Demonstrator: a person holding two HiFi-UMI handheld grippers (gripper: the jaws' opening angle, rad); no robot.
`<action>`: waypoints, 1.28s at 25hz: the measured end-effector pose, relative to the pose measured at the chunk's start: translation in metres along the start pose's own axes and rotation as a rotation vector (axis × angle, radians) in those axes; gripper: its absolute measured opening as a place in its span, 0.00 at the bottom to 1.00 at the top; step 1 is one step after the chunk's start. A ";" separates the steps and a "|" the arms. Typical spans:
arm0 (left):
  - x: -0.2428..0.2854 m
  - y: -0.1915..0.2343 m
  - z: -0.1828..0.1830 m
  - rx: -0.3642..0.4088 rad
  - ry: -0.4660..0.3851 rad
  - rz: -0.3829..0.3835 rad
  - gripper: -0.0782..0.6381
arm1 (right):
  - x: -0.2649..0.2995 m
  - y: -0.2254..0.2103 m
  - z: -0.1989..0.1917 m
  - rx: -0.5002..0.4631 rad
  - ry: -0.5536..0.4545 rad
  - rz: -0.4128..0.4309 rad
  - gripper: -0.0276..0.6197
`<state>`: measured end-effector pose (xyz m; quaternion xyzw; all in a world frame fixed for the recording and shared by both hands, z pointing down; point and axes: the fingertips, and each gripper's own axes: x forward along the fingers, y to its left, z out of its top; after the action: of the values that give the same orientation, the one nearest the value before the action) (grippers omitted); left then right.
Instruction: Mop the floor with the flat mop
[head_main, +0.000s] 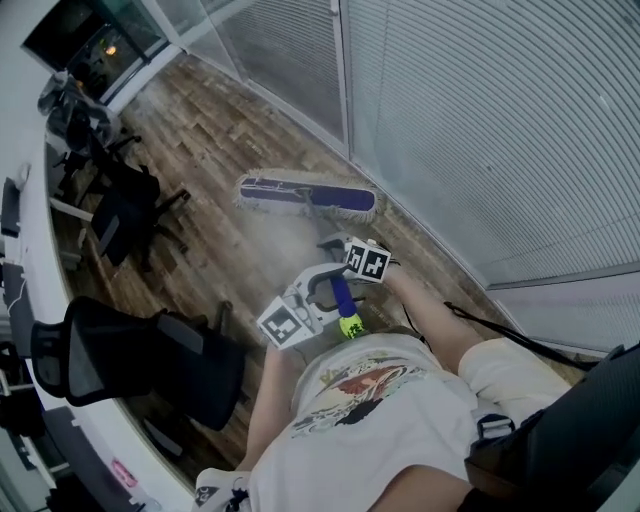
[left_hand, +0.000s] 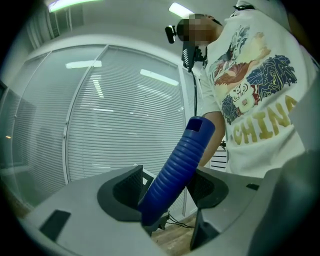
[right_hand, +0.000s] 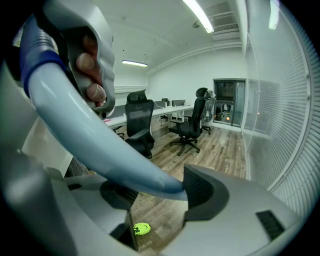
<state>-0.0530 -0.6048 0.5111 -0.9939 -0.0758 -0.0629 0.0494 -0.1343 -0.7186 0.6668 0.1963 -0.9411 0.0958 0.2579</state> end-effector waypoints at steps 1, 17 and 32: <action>0.000 -0.001 0.000 -0.009 0.001 0.001 0.47 | 0.002 0.001 -0.001 -0.006 0.000 0.005 0.40; 0.036 -0.152 0.004 0.026 0.158 0.130 0.41 | -0.056 0.133 -0.062 -0.209 0.155 0.097 0.40; 0.166 -0.369 0.034 -0.042 0.147 0.210 0.41 | -0.198 0.318 -0.178 -0.273 0.188 0.208 0.41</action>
<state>0.0561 -0.2141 0.5319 -0.9899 0.0337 -0.1314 0.0404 -0.0316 -0.3174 0.6894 0.0513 -0.9324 0.0114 0.3575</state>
